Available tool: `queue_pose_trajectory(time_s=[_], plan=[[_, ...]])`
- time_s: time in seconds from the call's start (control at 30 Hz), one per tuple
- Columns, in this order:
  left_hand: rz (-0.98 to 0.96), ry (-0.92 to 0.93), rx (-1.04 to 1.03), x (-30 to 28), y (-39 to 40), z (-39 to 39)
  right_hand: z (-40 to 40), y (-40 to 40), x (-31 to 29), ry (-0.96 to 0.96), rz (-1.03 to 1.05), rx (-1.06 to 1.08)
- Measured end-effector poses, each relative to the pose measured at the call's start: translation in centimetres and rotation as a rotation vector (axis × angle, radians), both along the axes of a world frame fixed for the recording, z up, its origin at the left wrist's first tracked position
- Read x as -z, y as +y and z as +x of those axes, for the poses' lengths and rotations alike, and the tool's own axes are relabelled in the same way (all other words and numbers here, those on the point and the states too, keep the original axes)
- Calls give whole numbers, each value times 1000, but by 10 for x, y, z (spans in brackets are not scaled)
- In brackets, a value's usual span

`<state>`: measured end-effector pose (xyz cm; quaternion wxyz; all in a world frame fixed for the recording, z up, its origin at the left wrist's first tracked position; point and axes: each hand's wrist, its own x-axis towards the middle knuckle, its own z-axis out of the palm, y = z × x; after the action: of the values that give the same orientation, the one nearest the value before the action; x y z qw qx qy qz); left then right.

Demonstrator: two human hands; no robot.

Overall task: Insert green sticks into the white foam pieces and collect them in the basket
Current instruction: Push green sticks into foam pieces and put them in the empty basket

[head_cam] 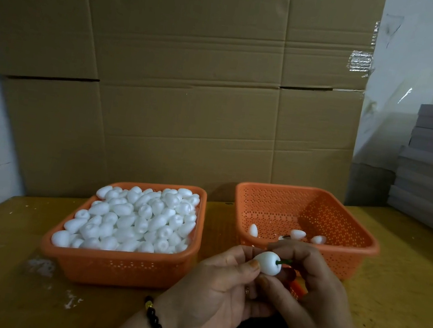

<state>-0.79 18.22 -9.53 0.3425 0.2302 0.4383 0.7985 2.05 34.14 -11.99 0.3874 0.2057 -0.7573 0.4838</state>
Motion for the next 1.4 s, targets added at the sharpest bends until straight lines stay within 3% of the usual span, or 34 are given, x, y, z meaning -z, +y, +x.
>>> queue_pose_trajectory(time_s=[0.13, 0.3, 0.43, 0.57, 0.77, 1.03, 1.23, 1.4], plan=[[-73, 34, -113, -3, 1, 1, -1, 4, 3, -9, -42, -7], [-235, 185, -435, -12, -11, -8, -9, 22, 3, -47, -47, 155], [-530, 589, -725, -18, -31, -21, -17, 37, -1, -93, -64, 246], [-1143, 1131, -1004, -18, -58, -38, -29, 54, 2, -119, 27, 453], [-1581, 993, -861, -13, -83, -53, -43, 78, 12, -298, 213, 743], [-1726, 967, -639, -11, -84, -57, -46, 80, 12, -422, 386, 837], [-1868, 960, -477, -6, -82, -59, -23, 50, 0, -156, 415, 626], [-1889, 975, -488, -6, -81, -58, -1, 19, -9, -172, 647, 300]])
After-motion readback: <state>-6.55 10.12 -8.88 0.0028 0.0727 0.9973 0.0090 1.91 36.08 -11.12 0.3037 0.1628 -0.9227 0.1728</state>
